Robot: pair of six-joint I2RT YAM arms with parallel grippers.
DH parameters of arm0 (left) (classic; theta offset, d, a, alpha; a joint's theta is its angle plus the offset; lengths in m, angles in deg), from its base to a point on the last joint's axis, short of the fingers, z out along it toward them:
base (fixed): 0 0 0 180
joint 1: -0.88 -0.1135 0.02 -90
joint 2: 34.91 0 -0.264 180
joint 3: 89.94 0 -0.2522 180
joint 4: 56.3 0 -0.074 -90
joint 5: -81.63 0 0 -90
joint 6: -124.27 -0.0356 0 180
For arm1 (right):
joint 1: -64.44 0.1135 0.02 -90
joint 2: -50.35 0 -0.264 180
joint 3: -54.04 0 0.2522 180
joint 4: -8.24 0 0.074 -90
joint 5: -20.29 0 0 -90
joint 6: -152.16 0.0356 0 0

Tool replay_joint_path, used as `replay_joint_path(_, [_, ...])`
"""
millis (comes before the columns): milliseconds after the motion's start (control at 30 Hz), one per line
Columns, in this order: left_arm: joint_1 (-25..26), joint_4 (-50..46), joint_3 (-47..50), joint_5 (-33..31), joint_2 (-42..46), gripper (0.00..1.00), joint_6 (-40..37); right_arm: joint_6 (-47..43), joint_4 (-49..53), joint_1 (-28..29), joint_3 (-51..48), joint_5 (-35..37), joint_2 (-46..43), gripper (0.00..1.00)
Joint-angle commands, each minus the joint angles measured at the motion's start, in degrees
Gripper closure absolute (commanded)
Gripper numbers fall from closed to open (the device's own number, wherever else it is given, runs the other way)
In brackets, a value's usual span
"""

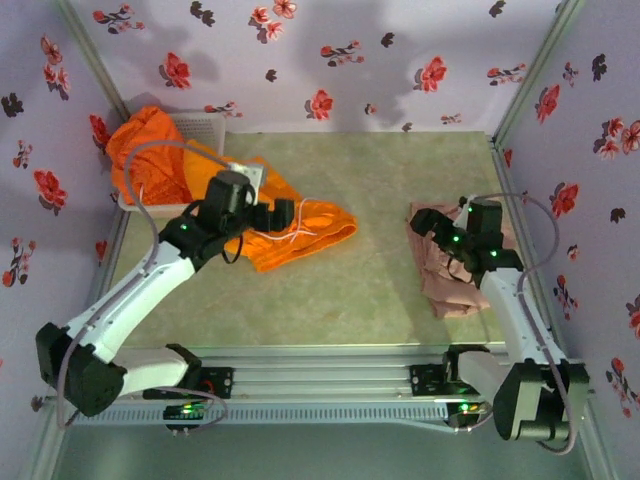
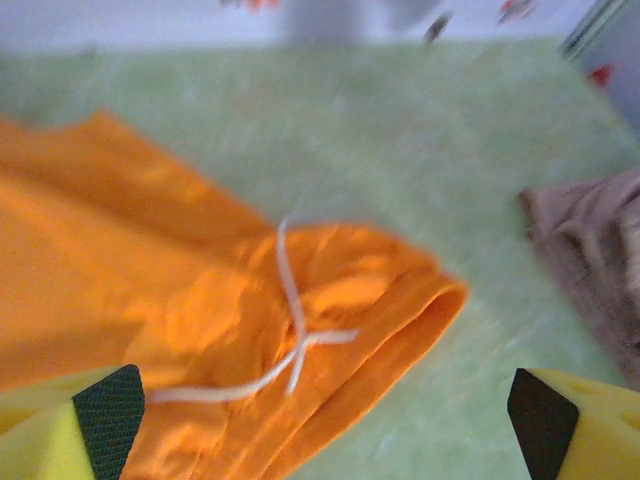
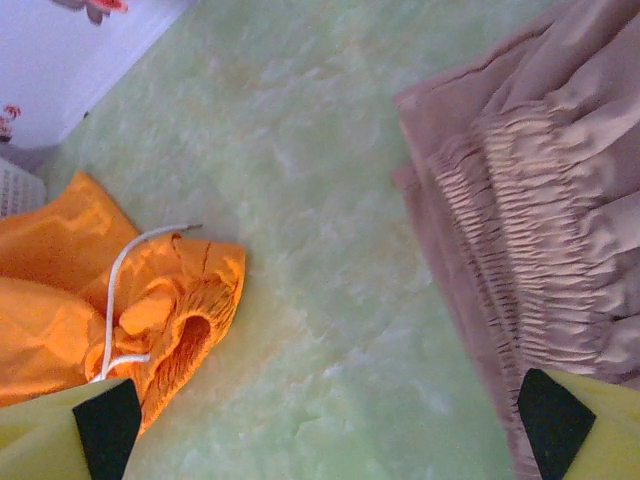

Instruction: Fold and stack the shorts

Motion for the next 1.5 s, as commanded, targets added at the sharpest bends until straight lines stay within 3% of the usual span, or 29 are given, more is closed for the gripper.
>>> replay_joint_path(0, [-2.56, -0.73, 8.96, -1.71, 0.20, 0.06, 5.51, 0.53, -1.71, 2.25, 0.30, 0.01, 1.51, 0.01])
replay_joint_path(233, [-6.54, 11.88, 22.56, 0.16, -1.70, 0.12, 12.97, 1.58, -2.55, 5.44, 0.79, 0.88, 3.98, 0.01])
replay_joint_path(333, [-7.62, 15.96, 23.93, 1.58, -5.36, 0.14, 13.91, 2.17, -3.13, 6.75, 0.74, 1.09, 4.95, 0.01])
replay_joint_path(433, [-7.98, 18.54, 23.08, 2.77, -10.23, 0.23, 14.29, 2.98, -3.88, 8.57, 0.74, 1.64, 6.46, 0.01])
replay_joint_path(600, [-7.97, 21.03, 21.28, 5.48, -14.00, 0.62, 14.84, 3.86, -4.26, 12.10, 1.88, 2.78, 9.69, 0.01])
replay_joint_path(767, [-7.95, 20.53, 21.06, 6.50, -9.13, 1.00, 16.17, 5.32, -6.48, 15.06, 2.58, 3.31, 13.56, 0.01])
replay_joint_path(967, [-7.68, 14.06, 15.45, 7.16, 0.87, 1.00, 14.82, 8.07, -9.28, 17.02, 3.56, 3.07, 17.32, 0.01])
replay_joint_path(1067, [-7.62, 10.55, 12.67, 6.93, 3.49, 1.00, 13.37, 13.82, -12.10, 17.75, 2.97, 2.69, 18.38, 0.01])
replay_joint_path(1467, [-6.56, 12.85, 17.54, 6.88, 3.55, 1.00, 16.13, 37.43, -31.09, 25.12, 3.84, 1.79, 32.53, 0.07])
